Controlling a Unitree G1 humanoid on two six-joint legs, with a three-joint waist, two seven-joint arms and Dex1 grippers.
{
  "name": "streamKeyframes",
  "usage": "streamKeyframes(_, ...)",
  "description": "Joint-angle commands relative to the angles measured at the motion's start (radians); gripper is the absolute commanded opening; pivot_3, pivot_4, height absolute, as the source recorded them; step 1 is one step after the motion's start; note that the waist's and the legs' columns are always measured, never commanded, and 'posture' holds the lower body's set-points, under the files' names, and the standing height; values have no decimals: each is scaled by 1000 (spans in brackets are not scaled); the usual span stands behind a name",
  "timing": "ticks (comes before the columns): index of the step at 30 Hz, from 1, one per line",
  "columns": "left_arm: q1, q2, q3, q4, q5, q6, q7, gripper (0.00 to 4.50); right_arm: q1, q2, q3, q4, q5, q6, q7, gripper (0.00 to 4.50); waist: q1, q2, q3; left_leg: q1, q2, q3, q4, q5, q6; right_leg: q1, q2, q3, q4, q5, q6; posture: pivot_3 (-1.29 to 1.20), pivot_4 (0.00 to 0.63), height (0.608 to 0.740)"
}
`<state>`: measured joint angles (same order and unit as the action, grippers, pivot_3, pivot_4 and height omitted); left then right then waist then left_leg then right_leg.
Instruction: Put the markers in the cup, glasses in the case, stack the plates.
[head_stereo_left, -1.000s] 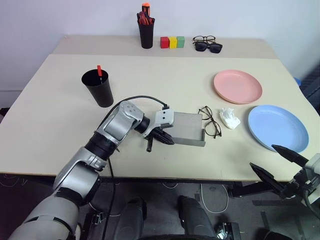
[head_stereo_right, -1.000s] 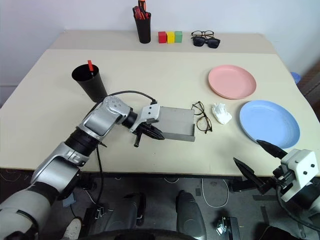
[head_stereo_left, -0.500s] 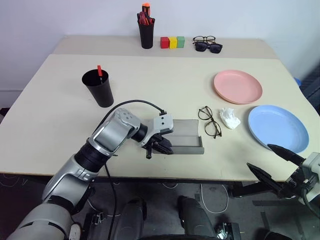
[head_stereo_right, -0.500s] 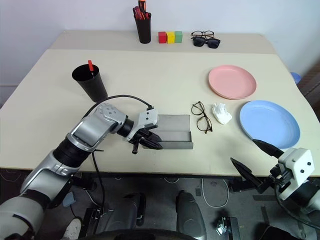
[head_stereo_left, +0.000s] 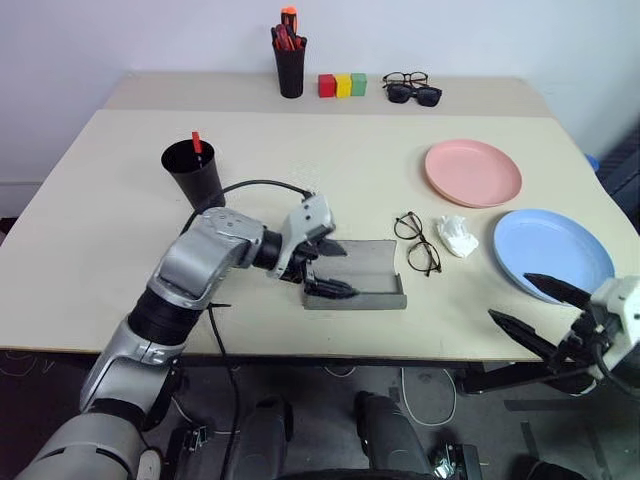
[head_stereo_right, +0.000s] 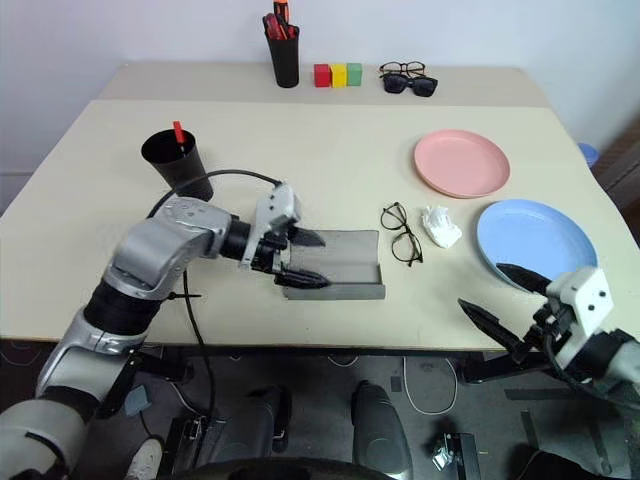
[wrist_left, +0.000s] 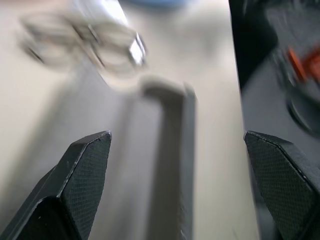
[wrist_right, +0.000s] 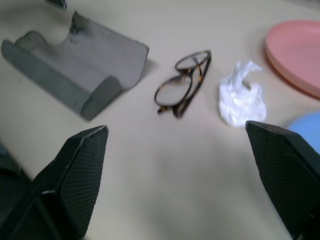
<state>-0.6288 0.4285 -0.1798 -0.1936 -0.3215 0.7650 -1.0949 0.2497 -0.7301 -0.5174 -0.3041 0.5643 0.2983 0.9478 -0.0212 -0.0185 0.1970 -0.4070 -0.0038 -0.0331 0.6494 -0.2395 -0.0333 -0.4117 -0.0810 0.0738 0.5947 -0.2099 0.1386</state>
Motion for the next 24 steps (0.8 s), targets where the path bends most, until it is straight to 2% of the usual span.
streamKeyframes(1,84,67,55,-63,-24,-161,-42,4335,-120,-22,80,89,-2,9,31,4500,0,0,0,0,0,0,-1,0,0,0,0,0,0,0,0,0,150,740)
streamKeyframes(6,181,158,96,-23,-82,-253,-129,4335,-347,-14,211,275,-4,56,100,4500,2,0,0,0,0,0,1,0,0,0,0,0,1,0,0,0,150,740)
streamKeyframes(10,241,164,115,-2,-68,-357,-110,4335,-479,-5,298,407,-29,54,166,4500,8,0,0,-1,0,0,1,0,0,0,0,0,0,0,0,0,150,740)
streamKeyframes(24,365,208,128,-8,-59,-499,-78,4335,-712,43,420,714,-121,32,242,4500,-3,1,0,0,0,0,0,0,0,0,0,0,1,0,0,0,150,740)
